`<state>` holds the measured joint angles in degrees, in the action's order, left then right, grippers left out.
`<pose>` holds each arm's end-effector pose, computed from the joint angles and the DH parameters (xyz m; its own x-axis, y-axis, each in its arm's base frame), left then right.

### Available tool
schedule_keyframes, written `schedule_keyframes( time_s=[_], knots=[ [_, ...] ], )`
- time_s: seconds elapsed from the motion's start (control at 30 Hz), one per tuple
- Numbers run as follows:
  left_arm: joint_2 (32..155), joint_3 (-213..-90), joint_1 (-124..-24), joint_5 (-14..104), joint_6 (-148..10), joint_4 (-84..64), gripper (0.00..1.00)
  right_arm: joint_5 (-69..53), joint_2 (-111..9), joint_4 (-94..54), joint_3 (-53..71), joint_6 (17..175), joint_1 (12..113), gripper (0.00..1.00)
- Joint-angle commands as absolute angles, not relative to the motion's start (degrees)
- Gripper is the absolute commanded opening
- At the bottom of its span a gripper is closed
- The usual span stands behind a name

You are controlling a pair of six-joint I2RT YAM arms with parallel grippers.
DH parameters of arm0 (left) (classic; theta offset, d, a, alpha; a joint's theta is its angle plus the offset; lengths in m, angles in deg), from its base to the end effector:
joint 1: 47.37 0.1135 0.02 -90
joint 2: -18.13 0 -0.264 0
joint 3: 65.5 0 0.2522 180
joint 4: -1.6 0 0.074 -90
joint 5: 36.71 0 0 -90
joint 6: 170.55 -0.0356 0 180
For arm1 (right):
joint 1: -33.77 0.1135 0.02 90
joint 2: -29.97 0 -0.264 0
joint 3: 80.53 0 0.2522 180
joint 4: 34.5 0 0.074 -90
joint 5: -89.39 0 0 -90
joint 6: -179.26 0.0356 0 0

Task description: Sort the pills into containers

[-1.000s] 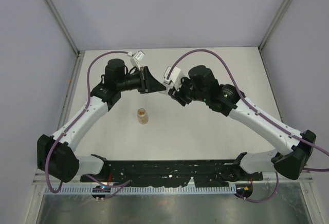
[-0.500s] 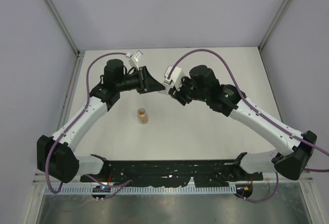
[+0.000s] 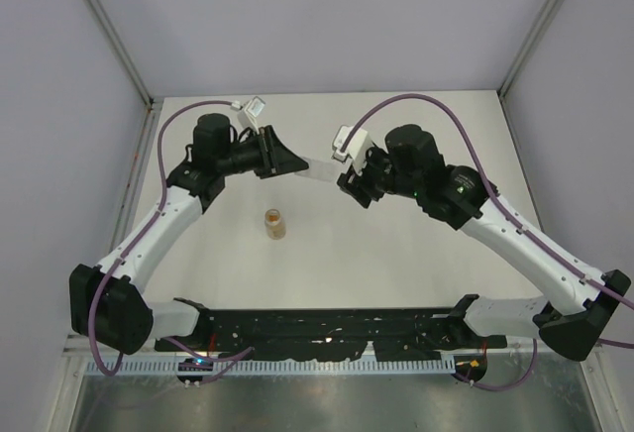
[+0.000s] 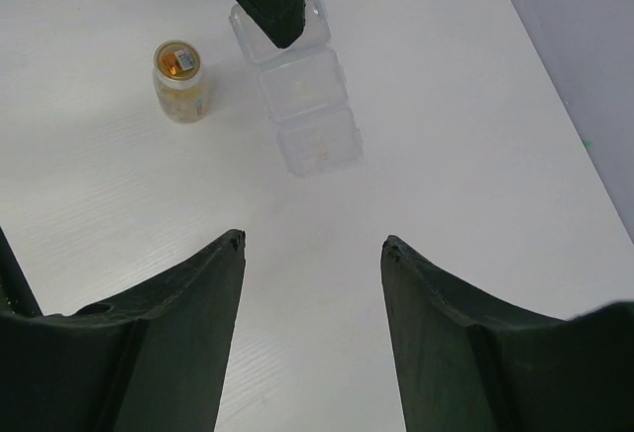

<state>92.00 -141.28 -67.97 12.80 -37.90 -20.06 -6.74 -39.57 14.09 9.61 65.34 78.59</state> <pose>0.2669 -0.1250 0.3414 -0.8015 -0.2492 -0.5436 0.4032 0.4460 -0.7990 0.1820 0.1862 0.3982 0.0070 -0.5614 -0.8275 -0.8368 0.4498 -0.3122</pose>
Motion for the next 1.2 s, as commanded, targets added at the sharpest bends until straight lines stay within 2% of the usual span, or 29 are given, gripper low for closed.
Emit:
schedule_keyframes(
  time_s=[0.0, 0.27, 0.5, 0.73, 0.83, 1.03, 1.17],
  knots=[
    [90.38, -141.31, -67.93, 13.12, -39.86, -19.81, 0.0, -9.49, -37.71, 14.94, 12.42, 64.56, 78.51, 0.63],
    [90.11, -141.49, -68.02, 8.82, -39.86, -17.44, 0.0, -8.17, -38.58, 14.77, 12.6, 63.08, 78.42, 0.63],
    [90.03, -141.49, -68.37, -1.64, -39.33, -12.42, 0.0, -10.89, -39.29, 14.77, 12.07, 60.26, 78.42, 0.65],
    [88.62, -140.52, -69.6, -4.1, -39.51, -8.73, 0.0, -12.83, -39.81, 14.77, 12.51, 59.73, 78.42, 0.65],
    [88.36, -140.61, -70.13, -4.28, -39.24, -8.29, 0.0, -14.32, -40.34, 14.77, 12.68, 60.08, 78.42, 0.63],
    [88.44, -140.35, -70.13, -1.92, -39.24, -8.99, 0.0, -17.22, -40.17, 14.68, 12.6, 60.7, 78.42, 0.48],
    [88.53, -140.0, -70.13, -0.16, -39.24, -8.91, 0.0, -19.24, -39.9, 15.9, 12.86, 60.87, 78.42, 0.42]
  ],
)
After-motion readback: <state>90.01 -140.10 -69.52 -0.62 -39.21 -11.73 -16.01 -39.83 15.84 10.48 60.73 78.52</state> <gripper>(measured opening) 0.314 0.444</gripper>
